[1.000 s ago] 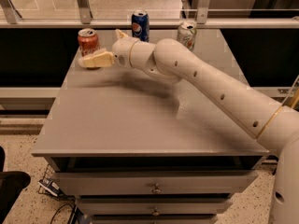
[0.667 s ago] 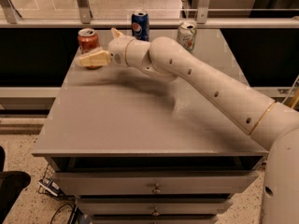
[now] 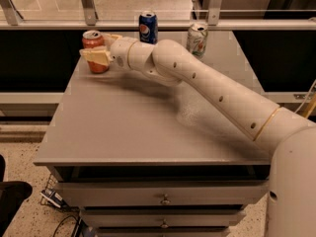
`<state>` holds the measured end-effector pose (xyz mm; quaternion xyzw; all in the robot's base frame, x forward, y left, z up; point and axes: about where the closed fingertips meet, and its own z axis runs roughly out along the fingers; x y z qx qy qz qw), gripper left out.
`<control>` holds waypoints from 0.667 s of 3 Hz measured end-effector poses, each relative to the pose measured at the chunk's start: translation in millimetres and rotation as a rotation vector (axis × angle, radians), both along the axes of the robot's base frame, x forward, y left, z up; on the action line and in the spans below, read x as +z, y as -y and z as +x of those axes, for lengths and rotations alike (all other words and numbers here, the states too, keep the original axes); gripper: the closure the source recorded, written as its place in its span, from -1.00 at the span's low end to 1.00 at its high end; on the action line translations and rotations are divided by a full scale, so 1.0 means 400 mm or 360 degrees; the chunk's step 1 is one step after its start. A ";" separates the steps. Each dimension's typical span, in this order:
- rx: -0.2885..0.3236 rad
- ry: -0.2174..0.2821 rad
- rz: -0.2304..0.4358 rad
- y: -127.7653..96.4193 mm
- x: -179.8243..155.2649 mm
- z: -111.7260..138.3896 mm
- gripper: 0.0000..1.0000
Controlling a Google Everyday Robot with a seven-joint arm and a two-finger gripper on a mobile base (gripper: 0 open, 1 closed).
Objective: Knock coke can over
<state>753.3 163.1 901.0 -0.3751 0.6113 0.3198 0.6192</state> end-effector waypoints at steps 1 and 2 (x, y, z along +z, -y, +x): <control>0.0009 0.0021 0.0005 -0.016 0.002 0.004 0.26; 0.0015 0.0019 0.0006 -0.022 0.002 0.002 0.72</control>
Offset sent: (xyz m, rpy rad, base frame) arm 0.0016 0.0057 0.0008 0.0031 -0.0116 0.0051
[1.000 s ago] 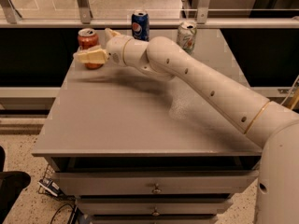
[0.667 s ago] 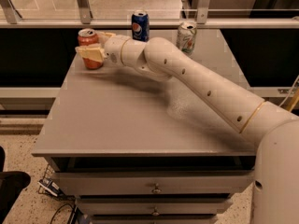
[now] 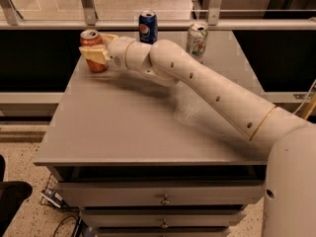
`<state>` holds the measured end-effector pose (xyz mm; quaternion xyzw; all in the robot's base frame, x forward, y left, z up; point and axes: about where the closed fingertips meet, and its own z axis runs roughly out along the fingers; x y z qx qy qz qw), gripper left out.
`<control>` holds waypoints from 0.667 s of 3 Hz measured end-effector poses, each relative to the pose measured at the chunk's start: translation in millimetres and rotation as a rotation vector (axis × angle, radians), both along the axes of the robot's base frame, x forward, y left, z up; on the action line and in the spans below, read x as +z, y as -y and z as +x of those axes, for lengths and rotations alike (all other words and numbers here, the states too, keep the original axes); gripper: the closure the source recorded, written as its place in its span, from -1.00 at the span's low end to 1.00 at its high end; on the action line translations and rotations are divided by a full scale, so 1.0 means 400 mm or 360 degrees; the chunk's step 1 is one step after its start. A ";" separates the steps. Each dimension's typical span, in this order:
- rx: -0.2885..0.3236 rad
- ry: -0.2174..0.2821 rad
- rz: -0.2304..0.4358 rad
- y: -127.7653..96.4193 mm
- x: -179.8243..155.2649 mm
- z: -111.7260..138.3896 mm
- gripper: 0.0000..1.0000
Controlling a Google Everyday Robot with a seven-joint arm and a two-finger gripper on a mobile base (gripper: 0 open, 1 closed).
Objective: Knock coke can over
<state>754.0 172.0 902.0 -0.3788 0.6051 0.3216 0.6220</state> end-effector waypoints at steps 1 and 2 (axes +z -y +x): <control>0.0006 0.0000 0.0001 -0.006 0.000 -0.002 1.00; 0.0006 0.0000 0.0001 -0.006 0.000 -0.002 1.00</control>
Offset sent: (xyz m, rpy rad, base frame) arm -0.0007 0.0020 0.0001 0.0003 0.0001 0.0029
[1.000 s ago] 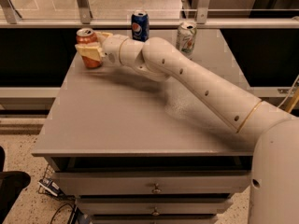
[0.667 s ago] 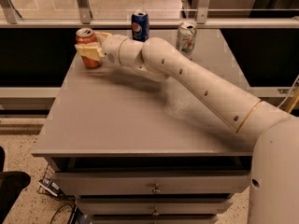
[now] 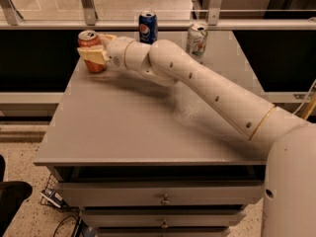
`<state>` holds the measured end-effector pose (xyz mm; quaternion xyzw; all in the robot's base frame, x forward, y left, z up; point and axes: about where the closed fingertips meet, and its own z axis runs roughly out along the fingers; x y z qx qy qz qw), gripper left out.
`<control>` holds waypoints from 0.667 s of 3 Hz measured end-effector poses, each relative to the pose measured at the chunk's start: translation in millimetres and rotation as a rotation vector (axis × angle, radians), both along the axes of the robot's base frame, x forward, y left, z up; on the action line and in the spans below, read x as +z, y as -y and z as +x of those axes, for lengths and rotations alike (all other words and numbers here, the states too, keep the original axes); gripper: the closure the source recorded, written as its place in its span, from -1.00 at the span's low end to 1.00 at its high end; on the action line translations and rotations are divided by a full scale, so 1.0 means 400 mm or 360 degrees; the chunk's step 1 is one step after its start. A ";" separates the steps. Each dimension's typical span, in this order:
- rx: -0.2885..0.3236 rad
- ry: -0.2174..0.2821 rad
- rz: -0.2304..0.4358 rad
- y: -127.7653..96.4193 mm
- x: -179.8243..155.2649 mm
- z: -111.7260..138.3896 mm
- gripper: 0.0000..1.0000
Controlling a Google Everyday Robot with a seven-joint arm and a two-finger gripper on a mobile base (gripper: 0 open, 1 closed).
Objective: Knock coke can over
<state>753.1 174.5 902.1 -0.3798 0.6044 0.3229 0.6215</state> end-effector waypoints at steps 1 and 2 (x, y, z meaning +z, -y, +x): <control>0.0004 -0.0011 -0.0071 -0.001 0.007 -0.009 1.00; 0.0000 -0.0032 -0.0227 0.012 0.033 -0.042 1.00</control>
Offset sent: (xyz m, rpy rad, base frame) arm -0.0342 -0.0245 0.0340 -0.2867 0.0327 -0.0208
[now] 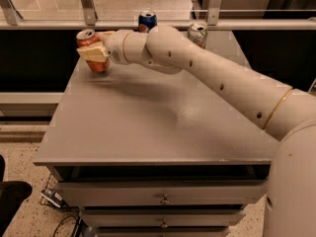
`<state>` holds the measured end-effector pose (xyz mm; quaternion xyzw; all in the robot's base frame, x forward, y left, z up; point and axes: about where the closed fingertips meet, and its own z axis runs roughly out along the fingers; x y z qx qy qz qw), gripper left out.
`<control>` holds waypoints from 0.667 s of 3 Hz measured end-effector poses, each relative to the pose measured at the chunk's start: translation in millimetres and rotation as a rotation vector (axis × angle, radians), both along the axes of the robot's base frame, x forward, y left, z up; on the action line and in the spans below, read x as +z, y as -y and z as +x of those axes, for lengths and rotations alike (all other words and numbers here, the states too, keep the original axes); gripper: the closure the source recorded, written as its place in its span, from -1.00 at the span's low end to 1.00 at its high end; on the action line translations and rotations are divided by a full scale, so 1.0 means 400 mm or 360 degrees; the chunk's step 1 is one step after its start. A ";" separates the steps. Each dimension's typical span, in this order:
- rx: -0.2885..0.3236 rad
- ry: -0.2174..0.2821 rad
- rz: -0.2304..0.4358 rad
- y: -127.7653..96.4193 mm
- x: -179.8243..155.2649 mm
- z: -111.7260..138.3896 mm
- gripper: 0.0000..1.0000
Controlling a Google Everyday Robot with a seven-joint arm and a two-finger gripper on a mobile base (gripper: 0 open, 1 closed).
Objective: Knock coke can over
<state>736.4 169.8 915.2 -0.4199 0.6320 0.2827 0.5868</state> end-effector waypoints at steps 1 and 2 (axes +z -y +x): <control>-0.0006 -0.0033 -0.0200 0.024 0.035 -0.043 1.00; 0.0020 -0.0066 -0.0477 0.017 0.070 -0.110 1.00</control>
Offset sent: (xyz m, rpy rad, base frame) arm -0.0585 -0.0425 0.0414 -0.5462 0.0881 -0.0362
